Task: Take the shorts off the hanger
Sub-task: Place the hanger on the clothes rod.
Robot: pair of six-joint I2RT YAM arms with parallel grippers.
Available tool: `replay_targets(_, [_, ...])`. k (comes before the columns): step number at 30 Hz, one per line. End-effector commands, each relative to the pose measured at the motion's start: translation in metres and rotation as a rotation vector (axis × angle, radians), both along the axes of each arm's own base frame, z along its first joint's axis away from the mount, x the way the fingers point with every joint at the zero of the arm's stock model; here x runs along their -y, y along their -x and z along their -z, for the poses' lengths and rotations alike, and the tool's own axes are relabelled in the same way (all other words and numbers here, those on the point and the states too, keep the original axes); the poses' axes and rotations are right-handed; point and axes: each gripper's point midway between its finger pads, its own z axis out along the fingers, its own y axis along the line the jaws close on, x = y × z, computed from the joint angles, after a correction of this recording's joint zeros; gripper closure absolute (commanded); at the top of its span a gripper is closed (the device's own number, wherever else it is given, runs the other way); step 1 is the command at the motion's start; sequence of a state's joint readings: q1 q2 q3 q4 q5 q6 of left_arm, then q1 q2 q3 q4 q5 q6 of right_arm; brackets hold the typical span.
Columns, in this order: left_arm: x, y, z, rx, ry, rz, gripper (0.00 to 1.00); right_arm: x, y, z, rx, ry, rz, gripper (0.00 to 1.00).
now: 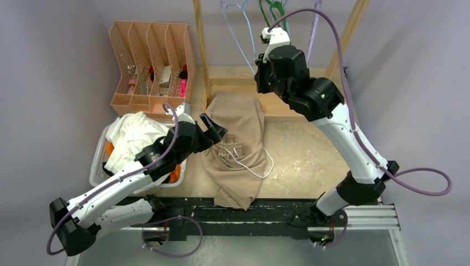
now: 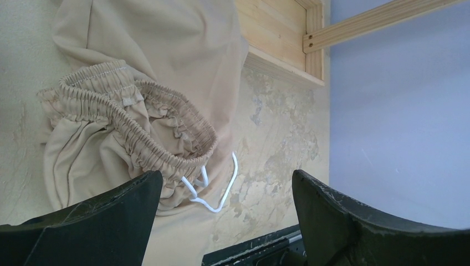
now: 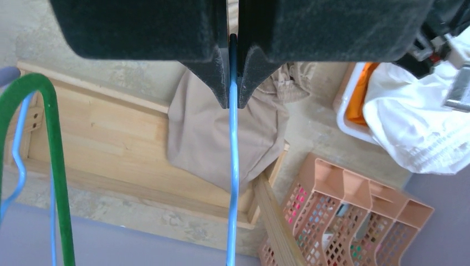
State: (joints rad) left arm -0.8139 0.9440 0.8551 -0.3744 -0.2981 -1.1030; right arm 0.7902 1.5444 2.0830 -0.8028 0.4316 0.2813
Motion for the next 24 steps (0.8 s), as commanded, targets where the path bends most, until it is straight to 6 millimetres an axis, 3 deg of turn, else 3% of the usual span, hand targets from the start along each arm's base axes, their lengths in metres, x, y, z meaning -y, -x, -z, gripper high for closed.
replay_targets(1, [0.004,-0.004,-0.040,0.084,0.067,0.007,0.14,0.003,-0.015,-0.011,0.045,0.002,-0.043,1.00])
replay_targets(15, [0.015,-0.004,-0.042,0.078,0.112,0.035,0.13,0.014,-0.036,0.008,-0.007,0.014,-0.015,1.00])
replay_targets(24, [0.006,-0.005,-0.041,0.076,0.095,-0.003,0.13,0.008,-0.034,0.052,-0.098,0.040,-0.024,1.00])
